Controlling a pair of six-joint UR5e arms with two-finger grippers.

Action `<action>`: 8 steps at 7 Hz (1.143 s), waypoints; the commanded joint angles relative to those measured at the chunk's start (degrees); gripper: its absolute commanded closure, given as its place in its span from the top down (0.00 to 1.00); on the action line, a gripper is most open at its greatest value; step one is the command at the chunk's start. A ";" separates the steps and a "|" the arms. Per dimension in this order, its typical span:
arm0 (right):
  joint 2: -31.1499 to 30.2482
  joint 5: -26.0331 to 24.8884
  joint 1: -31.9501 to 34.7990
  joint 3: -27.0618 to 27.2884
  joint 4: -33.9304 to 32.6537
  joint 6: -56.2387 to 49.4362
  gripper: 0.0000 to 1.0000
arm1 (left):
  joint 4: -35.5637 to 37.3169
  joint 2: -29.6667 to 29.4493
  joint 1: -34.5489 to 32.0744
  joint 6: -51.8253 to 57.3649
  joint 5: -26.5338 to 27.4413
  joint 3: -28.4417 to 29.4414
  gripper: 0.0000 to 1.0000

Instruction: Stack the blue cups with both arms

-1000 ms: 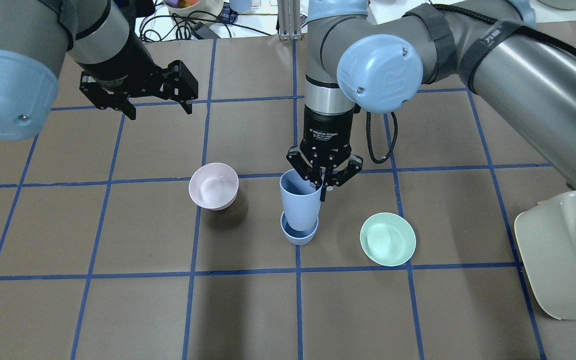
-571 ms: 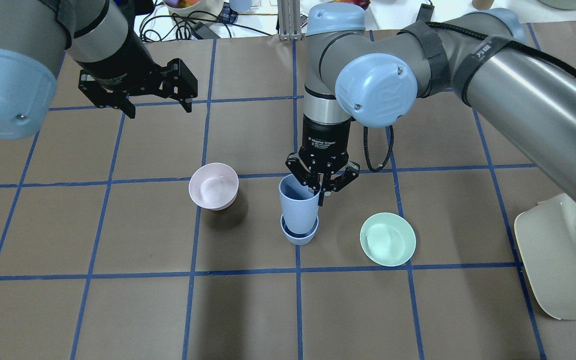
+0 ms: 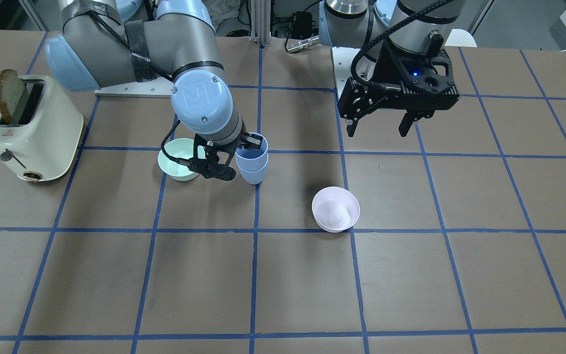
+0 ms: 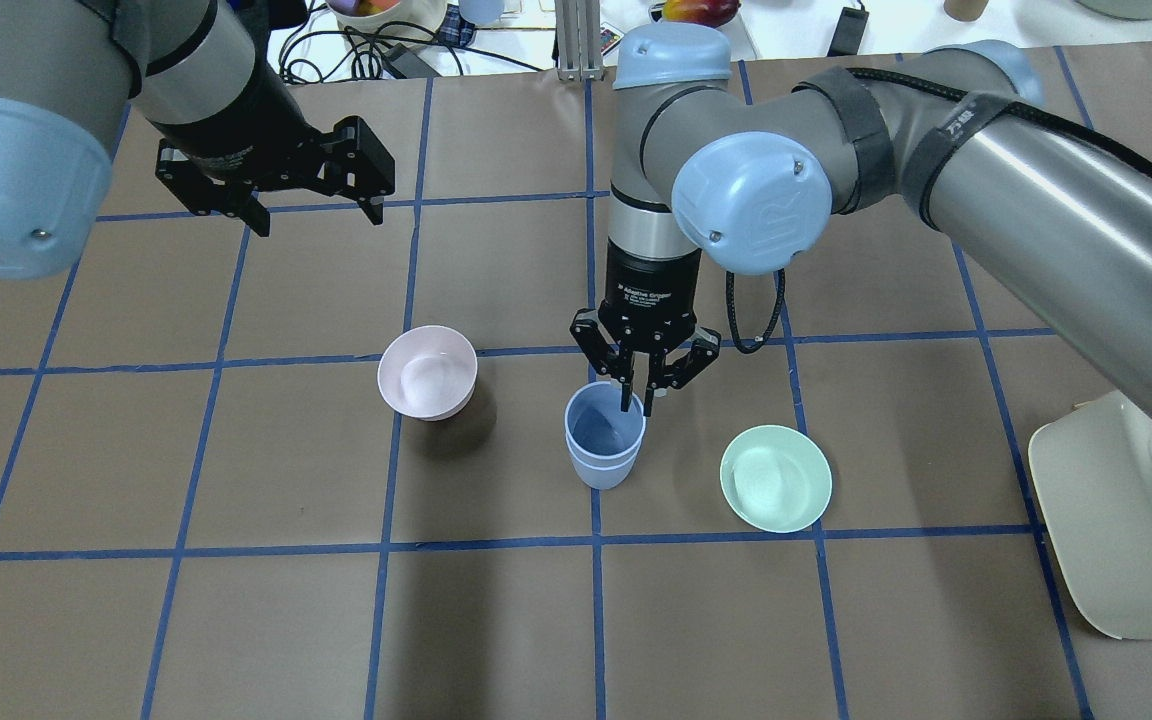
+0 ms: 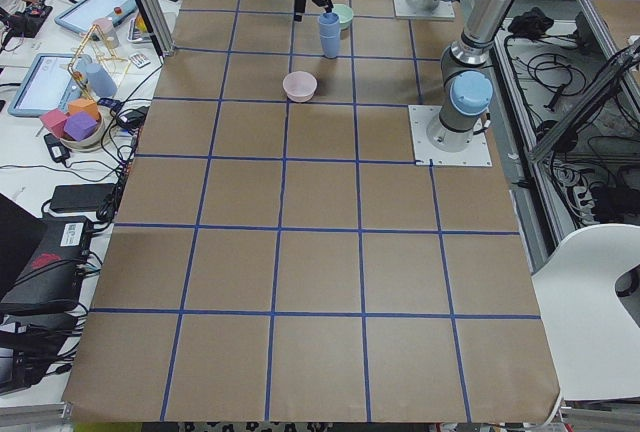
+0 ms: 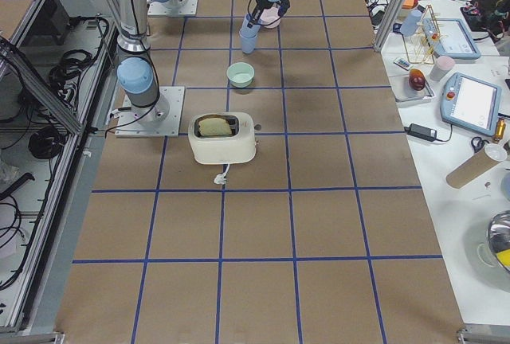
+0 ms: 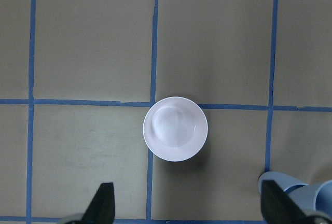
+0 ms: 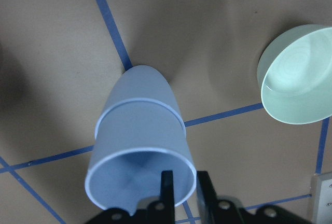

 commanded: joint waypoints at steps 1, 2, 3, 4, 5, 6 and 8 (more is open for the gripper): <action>-0.21 -0.04 -0.01 -0.40 -0.01 2.29 0.87 | 0.00 0.03 0.00 0.00 0.03 -0.09 1.00; -0.82 -1.17 -1.23 -1.01 -0.36 1.97 0.87 | 0.00 0.12 0.00 0.00 0.03 -0.09 1.00; -1.61 -4.14 -3.24 -1.71 -4.63 1.18 1.00 | 0.00 0.12 0.00 0.00 -0.06 -0.09 1.00; -2.05 -8.61 -6.74 -3.37 -7.28 -3.09 1.00 | 0.00 0.12 0.00 0.00 0.03 -0.09 1.00; -2.49 -9.61 -9.91 -4.52 -7.39 -14.19 1.00 | 0.00 0.29 0.00 0.00 0.03 -0.18 1.00; -4.32 -9.62 -14.03 -4.88 -7.65 -19.95 1.00 | 0.00 0.29 0.00 0.00 0.03 -0.18 1.00; -8.54 -9.53 -20.73 -4.53 -6.70 -25.86 1.00 | 0.00 0.21 0.00 0.00 0.03 -0.27 1.00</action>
